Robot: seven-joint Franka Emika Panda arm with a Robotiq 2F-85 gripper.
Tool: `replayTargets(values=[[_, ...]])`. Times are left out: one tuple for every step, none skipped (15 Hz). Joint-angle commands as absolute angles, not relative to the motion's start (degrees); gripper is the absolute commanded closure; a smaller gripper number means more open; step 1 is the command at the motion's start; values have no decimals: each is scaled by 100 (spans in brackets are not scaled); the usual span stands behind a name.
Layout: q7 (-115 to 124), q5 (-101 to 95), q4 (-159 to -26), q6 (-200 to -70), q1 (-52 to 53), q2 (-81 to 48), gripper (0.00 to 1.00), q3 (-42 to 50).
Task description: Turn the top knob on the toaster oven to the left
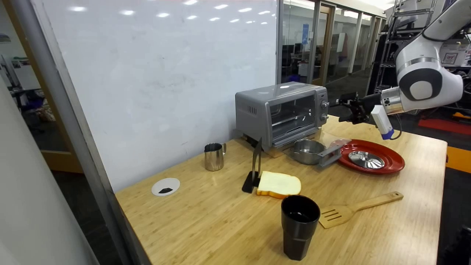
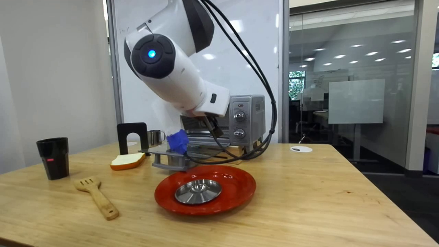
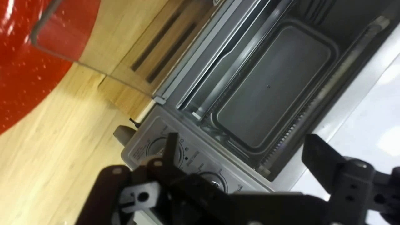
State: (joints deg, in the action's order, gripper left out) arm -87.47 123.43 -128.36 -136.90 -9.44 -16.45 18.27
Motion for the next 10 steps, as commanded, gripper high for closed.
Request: replayTargets(values=[[-7303,11206,-13490,-13767,-1065,-804,0,1791],[-6806,10866,-13611,-13797,-1081,-606,0,1790],[-6401,10637,-13694,-13818,-1107,-448,0,1794],[-6002,10447,-13798,-13886,-1119,-257,0,1781],[-5703,10329,-13868,-13955,-1140,-100,0,1774],[-5386,10101,-13972,-13958,-1162,87,0,1762],[-5109,9871,-14063,-13946,-1190,249,0,1752],[-4847,9636,-14161,-13908,-1216,423,0,1739],[-4668,9483,-14230,-13887,-1247,560,0,1731],[-4469,9365,-14338,-13943,-1261,747,0,1705]])
